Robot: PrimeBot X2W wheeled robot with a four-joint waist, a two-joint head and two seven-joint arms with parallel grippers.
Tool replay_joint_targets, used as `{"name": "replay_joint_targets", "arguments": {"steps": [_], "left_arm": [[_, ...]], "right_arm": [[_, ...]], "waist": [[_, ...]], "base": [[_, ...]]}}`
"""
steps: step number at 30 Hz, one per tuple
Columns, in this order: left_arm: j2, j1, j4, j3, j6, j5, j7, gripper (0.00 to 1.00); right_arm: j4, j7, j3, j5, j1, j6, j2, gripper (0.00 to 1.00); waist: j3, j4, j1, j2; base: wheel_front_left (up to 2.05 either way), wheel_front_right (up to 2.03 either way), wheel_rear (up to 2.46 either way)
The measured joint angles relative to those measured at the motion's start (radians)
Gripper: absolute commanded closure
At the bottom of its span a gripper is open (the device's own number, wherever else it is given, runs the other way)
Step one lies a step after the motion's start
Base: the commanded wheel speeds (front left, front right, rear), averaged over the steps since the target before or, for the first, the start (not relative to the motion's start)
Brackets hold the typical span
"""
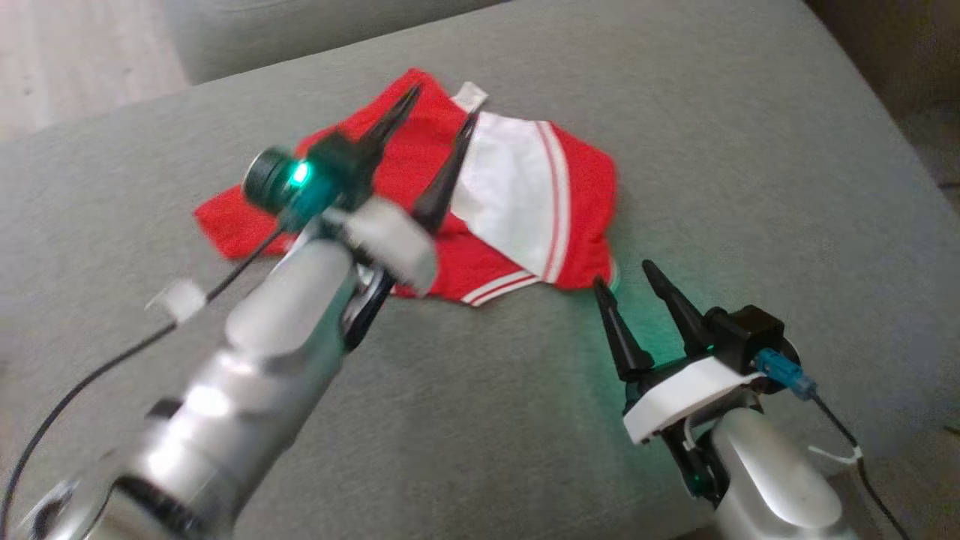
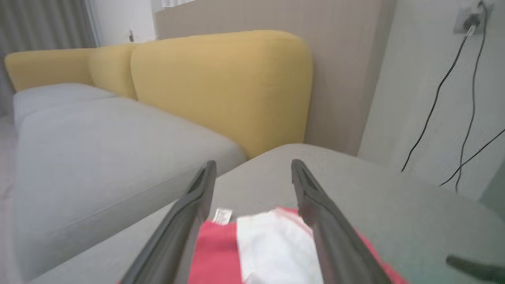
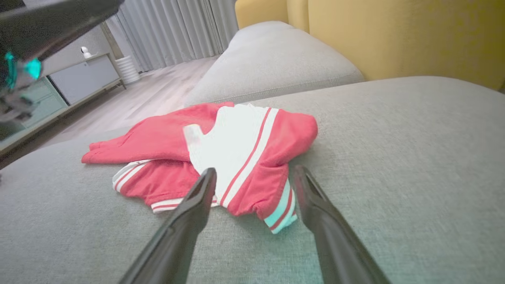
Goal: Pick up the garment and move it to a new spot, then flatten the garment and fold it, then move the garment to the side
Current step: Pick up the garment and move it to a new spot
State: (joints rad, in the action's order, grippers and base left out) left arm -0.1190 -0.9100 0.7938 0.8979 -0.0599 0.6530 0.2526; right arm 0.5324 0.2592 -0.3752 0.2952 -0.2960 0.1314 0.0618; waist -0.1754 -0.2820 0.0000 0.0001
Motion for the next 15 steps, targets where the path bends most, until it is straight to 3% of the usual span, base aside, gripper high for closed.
{"name": "replay_joint_targets", "arguments": {"steps": [8,15], "left_arm": [[-0.103,0.296,-0.135,-0.186,0.080,-0.094,0.001,0.00],[-0.110,0.586,-0.288,-0.405,0.123,-0.194,0.001,0.00]], "right_arm": [[0.011,0.000,0.082,-0.054,0.002,0.000,-0.002,0.00],[0.025,0.000,0.145,-0.089,0.059,0.000,-0.003,0.00]], "waist": [[0.028,0.125,0.0000,0.0000],[0.083,0.201,-0.0001,0.0000]], "base": [[0.00,0.00,0.00],[0.00,0.00,0.00]]}}
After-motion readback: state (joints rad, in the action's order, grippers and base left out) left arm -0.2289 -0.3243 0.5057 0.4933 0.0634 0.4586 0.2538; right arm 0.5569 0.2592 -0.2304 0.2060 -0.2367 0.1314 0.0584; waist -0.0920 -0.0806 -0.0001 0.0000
